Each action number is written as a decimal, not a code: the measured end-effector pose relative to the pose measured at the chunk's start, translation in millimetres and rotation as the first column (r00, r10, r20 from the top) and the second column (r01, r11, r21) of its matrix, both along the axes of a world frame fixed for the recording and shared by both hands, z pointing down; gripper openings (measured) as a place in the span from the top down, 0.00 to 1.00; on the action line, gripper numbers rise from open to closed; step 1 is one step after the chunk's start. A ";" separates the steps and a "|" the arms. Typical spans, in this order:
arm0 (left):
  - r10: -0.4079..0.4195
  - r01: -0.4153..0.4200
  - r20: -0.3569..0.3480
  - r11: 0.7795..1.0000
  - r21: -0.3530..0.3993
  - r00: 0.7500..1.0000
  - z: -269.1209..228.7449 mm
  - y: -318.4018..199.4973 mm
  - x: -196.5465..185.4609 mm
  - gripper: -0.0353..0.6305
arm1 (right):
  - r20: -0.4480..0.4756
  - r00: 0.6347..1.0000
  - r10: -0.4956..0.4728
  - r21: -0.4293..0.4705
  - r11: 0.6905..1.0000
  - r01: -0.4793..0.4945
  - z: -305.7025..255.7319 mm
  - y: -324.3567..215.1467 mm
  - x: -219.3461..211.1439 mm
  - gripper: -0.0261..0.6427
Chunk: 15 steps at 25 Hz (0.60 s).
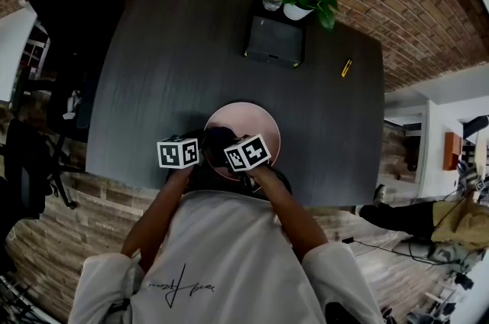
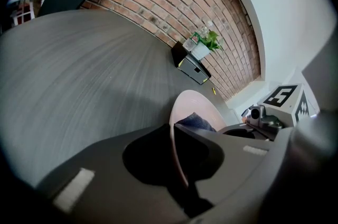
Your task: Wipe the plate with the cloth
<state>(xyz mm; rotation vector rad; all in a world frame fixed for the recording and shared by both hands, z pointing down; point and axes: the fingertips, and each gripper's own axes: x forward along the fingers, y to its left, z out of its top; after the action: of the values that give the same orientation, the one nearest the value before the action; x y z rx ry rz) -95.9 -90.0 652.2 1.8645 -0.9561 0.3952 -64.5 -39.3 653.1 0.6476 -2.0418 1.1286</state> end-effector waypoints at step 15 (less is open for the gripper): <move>0.003 -0.003 0.024 1.000 0.021 1.000 -0.5 -3.5 1.0 0.88 | -0.038 0.983 -0.181 -0.027 0.983 0.180 0.0 30.8 2.6 0.80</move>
<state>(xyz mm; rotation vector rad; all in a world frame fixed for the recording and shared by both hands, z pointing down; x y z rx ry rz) -94.8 -93.5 651.6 1.8843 -0.9770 0.4111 -61.9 -8.5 653.1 0.4591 -2.0057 1.0245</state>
